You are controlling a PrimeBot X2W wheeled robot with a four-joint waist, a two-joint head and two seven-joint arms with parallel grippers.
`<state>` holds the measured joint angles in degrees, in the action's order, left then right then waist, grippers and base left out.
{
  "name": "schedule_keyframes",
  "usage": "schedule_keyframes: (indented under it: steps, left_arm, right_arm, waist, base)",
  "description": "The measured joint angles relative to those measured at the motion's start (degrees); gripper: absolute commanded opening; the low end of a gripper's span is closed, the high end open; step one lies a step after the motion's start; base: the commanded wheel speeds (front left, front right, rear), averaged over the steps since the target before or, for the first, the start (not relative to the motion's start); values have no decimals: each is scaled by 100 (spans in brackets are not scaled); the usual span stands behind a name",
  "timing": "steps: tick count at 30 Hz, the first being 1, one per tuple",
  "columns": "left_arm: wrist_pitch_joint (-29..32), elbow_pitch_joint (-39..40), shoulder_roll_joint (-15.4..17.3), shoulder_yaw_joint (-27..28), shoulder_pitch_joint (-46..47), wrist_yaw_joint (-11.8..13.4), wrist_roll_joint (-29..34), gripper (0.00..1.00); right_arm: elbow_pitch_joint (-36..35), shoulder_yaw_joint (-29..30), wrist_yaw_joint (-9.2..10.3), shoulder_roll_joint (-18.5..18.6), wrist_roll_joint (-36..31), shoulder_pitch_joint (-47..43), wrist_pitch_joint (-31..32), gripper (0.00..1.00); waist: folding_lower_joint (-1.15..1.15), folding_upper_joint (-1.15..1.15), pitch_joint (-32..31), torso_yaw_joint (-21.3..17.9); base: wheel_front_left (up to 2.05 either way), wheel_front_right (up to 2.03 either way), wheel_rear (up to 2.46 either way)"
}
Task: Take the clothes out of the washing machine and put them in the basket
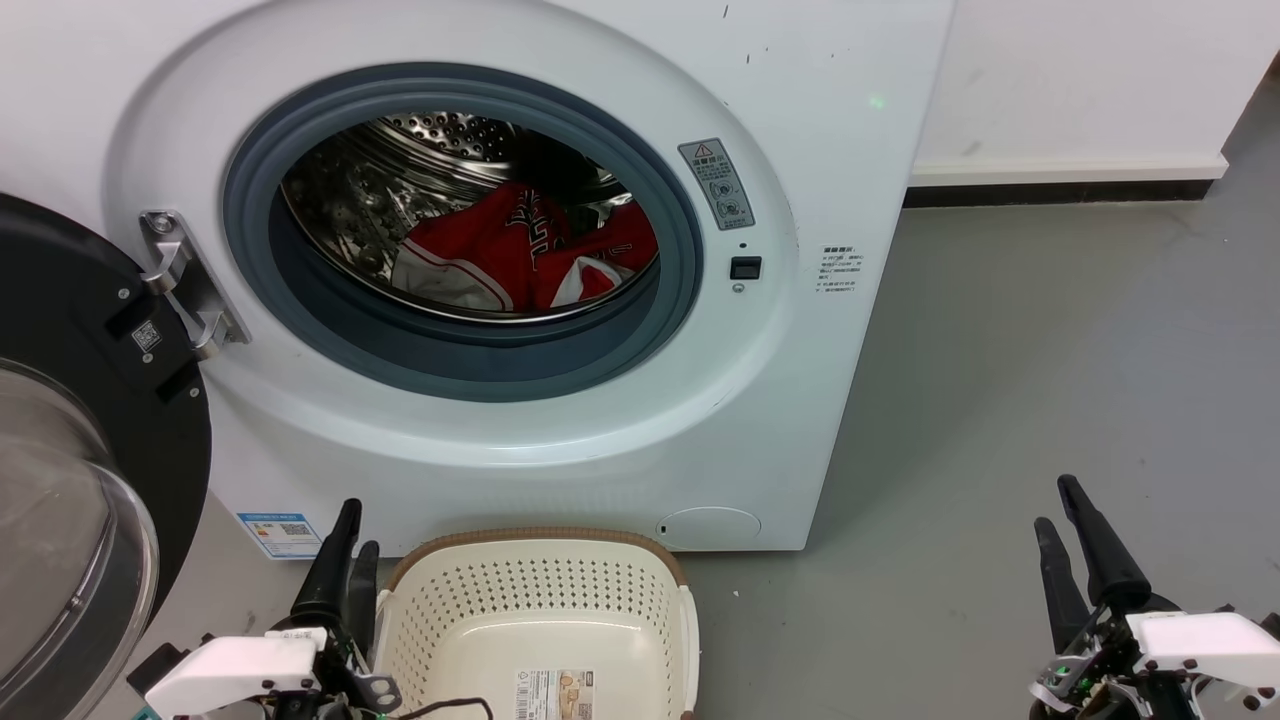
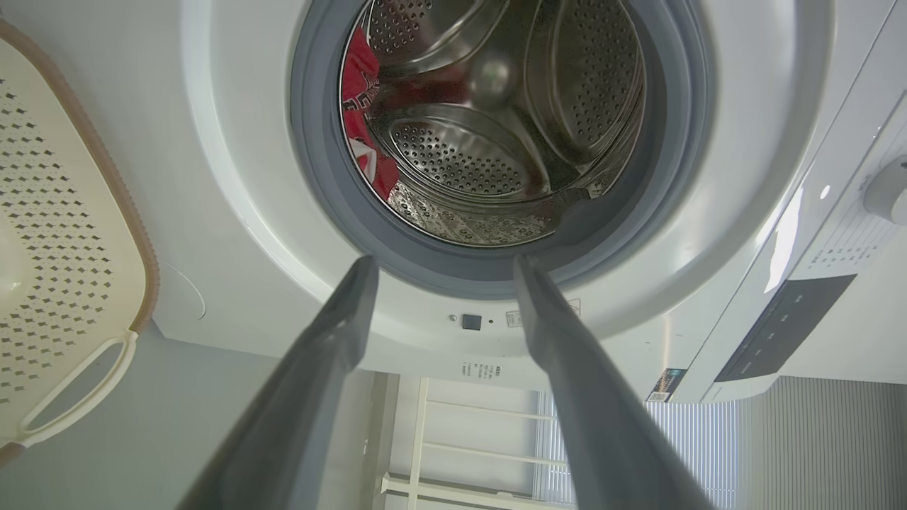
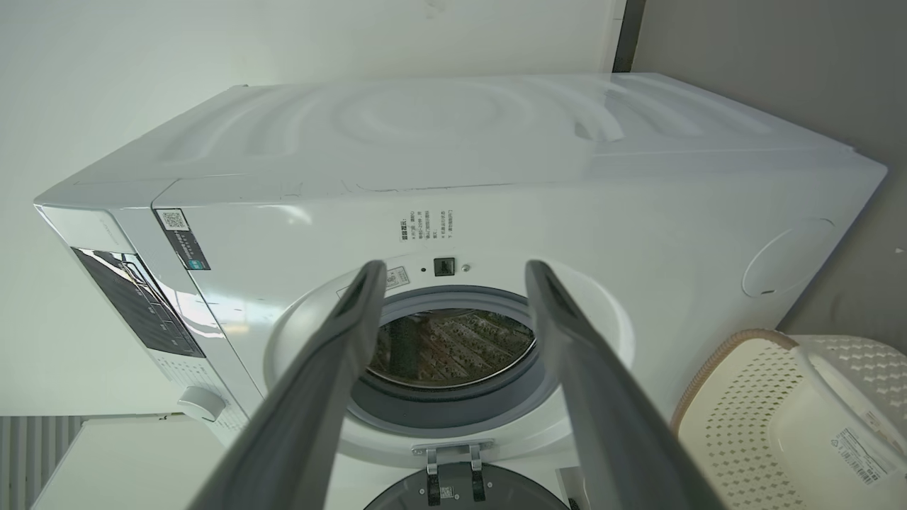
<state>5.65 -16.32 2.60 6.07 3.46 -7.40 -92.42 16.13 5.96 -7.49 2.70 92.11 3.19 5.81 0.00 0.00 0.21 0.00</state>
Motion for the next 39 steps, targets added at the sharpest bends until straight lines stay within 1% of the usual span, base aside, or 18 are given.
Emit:
schedule_keyframes:
  steps: [6, 11, 18, 25, 30, 34, 39]
  left_arm:
    - [-168, 138, 1, -3, -74, 0, 43, 100]
    - [-297, 136, 0, 96, -104, 0, 336, 100]
    - [-480, 154, 4, 236, -176, 0, 873, 100]
    - [-642, 437, 1, 452, -211, 0, 1746, 100]
    - [-744, 720, 2, 626, -214, 9, 2348, 100]
    - [-832, 992, 5, 699, -219, 113, 2815, 100]
    - [-924, 1333, 4, 602, -319, 257, 3474, 100]
  right_arm:
    - [-109, -80, 0, -1, -105, -28, -179, 100]
    - [-154, -91, 0, -2, -293, -112, -308, 100]
    - [-156, 76, 0, -4, -1015, -113, -486, 100]
    - [-332, 166, 0, -2, -2129, -113, -647, 100]
    - [-644, 86, 0, -2, -2958, -114, -740, 100]
    - [-921, -13, 0, -2, -3632, -116, -839, 100]
    - [-1218, -98, 0, -2, -4508, -136, -937, 100]
  waist:
    - [0, 0, -1, -1]
    - [0, 0, -6, -4]
    - [0, 0, -22, -10]
    - [0, 0, -34, -20]
    - [0, 0, -40, -27]
    - [0, 0, -43, -33]
    - [0, 0, -48, -39]
  base:
    - [0, 0, 0]
    - [0, 0, 0]
    - [0, 0, 0]
    - [0, 0, 0]
    - [0, 0, 0]
    - [0, 0, 0]
    - [0, 0, 0]
